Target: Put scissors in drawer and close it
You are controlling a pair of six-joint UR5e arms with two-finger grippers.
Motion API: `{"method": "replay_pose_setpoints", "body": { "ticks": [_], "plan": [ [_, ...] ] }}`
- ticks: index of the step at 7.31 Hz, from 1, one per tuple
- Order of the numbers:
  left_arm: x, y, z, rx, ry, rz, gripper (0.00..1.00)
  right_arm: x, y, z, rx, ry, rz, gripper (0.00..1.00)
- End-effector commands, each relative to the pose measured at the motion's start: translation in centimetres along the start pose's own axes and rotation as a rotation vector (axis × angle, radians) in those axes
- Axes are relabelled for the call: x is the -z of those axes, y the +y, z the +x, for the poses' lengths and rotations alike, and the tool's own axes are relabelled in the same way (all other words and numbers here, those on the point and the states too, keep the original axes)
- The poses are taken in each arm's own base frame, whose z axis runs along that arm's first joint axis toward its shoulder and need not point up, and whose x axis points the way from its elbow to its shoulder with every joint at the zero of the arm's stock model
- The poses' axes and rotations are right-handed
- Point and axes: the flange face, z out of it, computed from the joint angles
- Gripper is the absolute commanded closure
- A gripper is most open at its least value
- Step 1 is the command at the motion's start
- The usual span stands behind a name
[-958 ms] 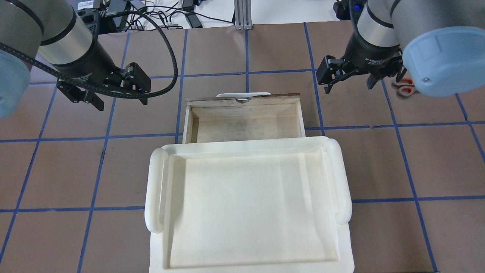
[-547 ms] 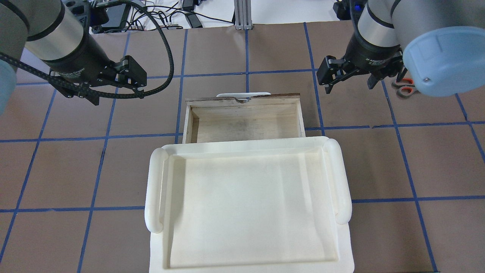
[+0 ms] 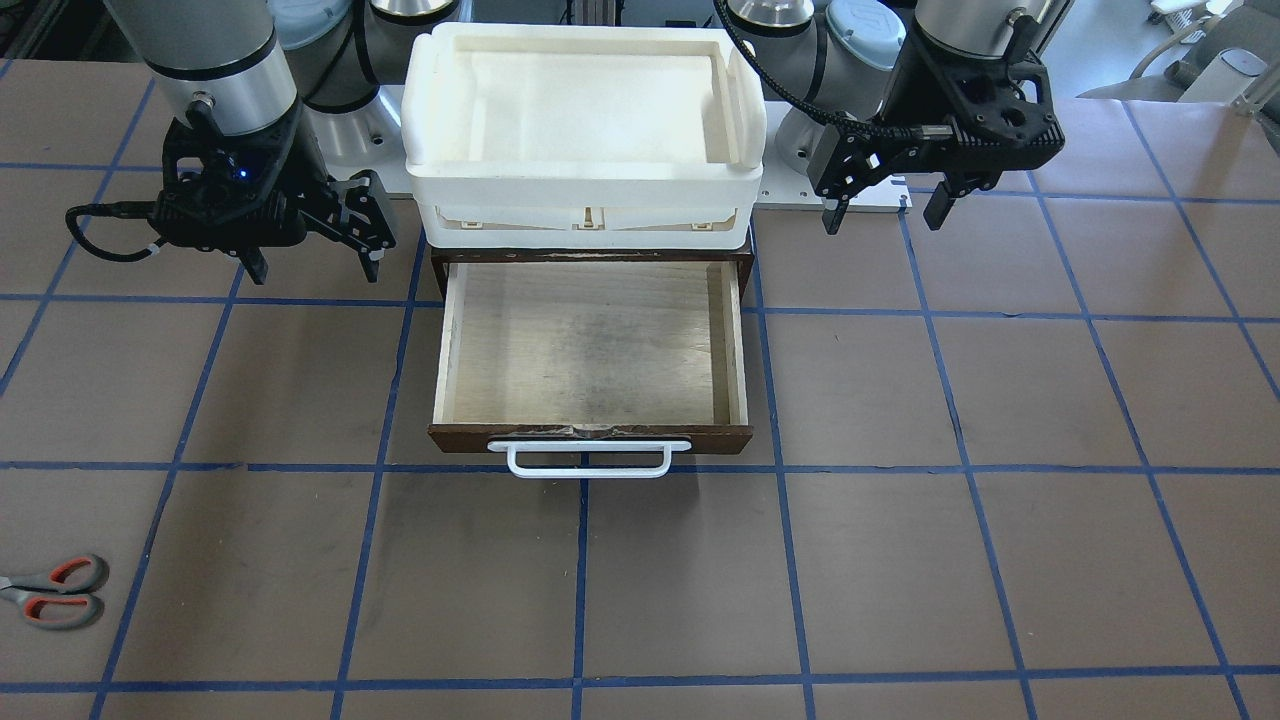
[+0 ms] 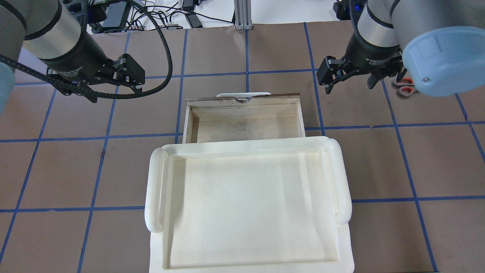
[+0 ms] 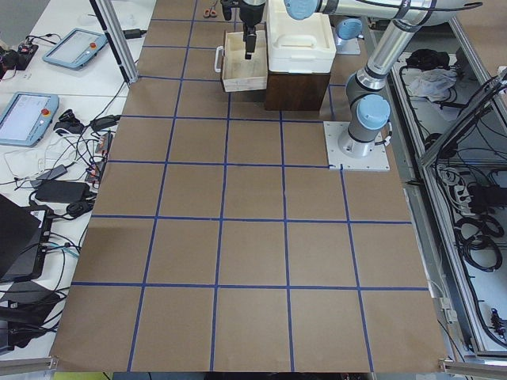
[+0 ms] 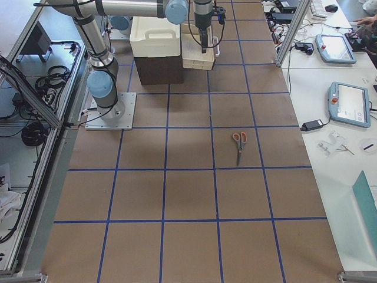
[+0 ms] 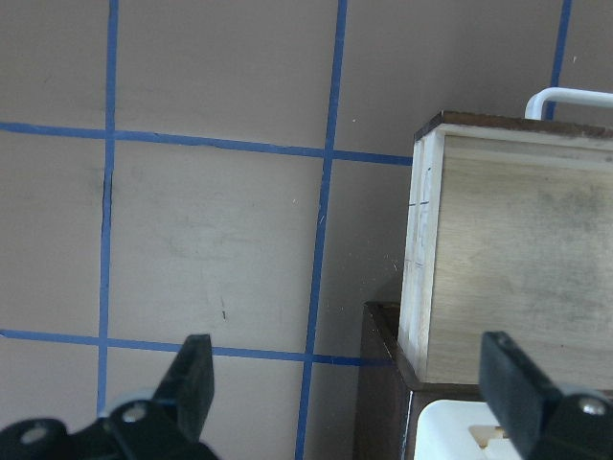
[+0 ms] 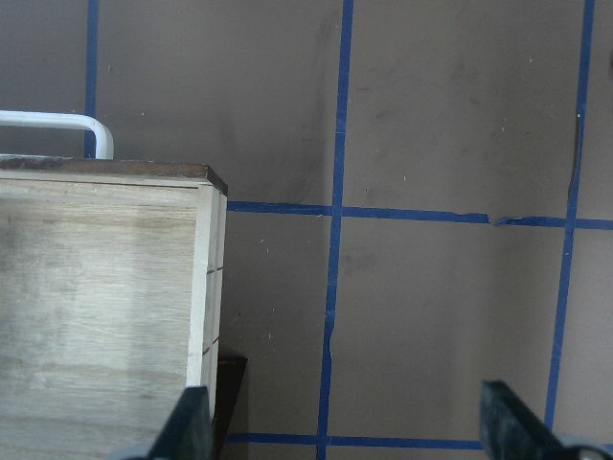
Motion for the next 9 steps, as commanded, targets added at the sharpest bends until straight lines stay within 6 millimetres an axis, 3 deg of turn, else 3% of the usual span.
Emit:
{"method": "replay_pose_setpoints", "body": {
  "ticks": [1, 9],
  "plan": [
    [0.1, -0.1, -0.1, -0.027, 0.0, 0.011, 0.0, 0.1, -0.1, 0.0, 0.014, 0.0, 0.011, 0.0],
    [-0.6, -0.6, 0.0, -0.059, 0.0, 0.01, 0.0, -1.1, -0.7, 0.2, 0.008, -0.001, -0.015, 0.0]
  ]
}}
